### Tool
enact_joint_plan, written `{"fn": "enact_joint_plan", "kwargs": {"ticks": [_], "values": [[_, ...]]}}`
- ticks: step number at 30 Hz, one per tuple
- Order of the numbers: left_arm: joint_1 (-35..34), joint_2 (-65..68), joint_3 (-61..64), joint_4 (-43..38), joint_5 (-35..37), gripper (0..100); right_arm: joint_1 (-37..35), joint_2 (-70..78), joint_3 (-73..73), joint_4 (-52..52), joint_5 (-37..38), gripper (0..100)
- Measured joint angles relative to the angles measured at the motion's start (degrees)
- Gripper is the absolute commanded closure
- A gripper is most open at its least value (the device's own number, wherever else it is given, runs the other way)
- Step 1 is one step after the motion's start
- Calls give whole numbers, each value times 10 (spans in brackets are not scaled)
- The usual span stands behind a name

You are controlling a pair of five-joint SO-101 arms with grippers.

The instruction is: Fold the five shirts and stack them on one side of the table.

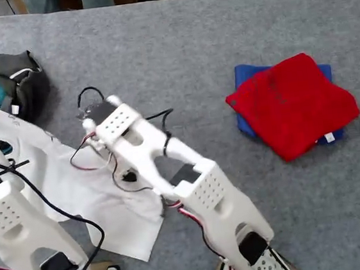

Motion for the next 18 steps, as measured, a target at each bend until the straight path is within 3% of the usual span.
{"fn": "enact_joint_plan", "kwargs": {"ticks": [6, 11, 14, 18], "values": [[-8, 41, 55, 0, -55, 971, 27, -142, 120, 6, 138, 984], [-25, 94, 68, 0, -57, 971, 25, -345, 345, 6, 262, 981], [-25, 118, 69, 0, -57, 971, -18, -455, 482, -1, 324, 980], [-25, 129, 69, 0, -57, 971, -66, -569, 568, -29, 343, 929]]}}
